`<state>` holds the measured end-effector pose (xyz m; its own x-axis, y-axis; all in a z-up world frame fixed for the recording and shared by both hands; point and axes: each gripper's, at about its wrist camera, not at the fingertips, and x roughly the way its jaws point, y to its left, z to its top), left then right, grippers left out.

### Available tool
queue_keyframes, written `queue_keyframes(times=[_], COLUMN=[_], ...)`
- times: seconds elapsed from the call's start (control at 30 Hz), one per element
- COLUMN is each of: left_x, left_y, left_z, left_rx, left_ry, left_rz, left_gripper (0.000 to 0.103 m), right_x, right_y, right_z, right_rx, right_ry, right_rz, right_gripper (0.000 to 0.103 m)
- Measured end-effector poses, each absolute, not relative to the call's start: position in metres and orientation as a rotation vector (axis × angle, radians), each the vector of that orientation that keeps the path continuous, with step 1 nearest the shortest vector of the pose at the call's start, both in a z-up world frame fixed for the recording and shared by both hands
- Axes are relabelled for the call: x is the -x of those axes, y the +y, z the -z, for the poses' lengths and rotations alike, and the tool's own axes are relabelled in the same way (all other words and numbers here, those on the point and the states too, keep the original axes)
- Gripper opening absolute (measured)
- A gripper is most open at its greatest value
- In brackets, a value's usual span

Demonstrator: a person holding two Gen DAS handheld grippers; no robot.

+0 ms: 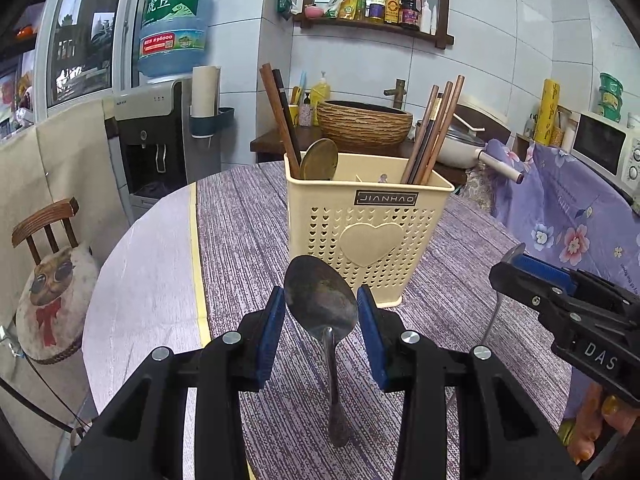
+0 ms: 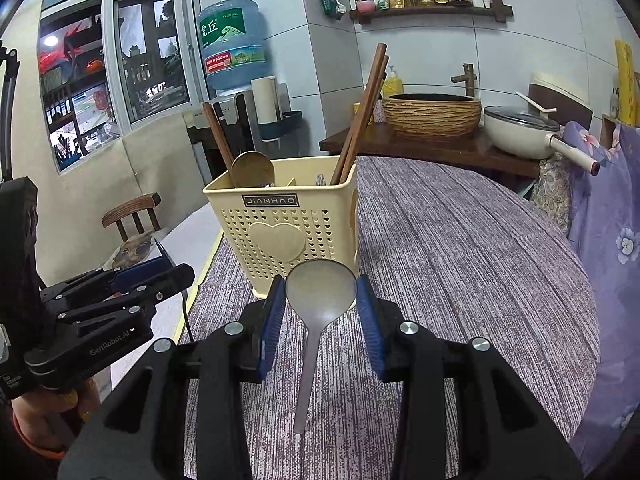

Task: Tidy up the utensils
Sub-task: 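Lift both spoons and carry them above the cream holder, then lower both held spoons into the holder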

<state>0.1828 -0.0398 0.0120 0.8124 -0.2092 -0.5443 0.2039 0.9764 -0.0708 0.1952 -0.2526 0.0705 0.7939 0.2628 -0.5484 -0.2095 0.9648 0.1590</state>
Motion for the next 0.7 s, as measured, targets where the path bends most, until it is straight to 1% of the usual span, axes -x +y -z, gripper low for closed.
queue_keyframes(times=[0.33,0.47,0.6,0.7], left_x=[-0.181,-0.183,-0.188,-0.195], left_y=[-0.039,-0.037,-0.033,-0.029], left_z=[-0.025,-0.039,-0.073,-0.109], left_rx=[0.016,0.024,0.061,0.099], left_ry=[0.556,0.534,0.474,0.377], left_rz=[0.241,0.262,0.319,0.353], left_gripper=[0.037,0.037,0.037,0.037], right_x=[-0.193,-0.197,-0.203,-0.210], right_y=[-0.254,-0.252,-0.250,-0.248], right_z=[-0.080,-0.096,-0.129,-0.161], right_rx=[-0.094,-0.081,-0.067,-0.054], right_ry=[0.581,0.556,0.477,0.389], right_rz=[-0.272,-0.293,-0.304,-0.297], right_gripper=[0.037,0.037,0.037,0.037])
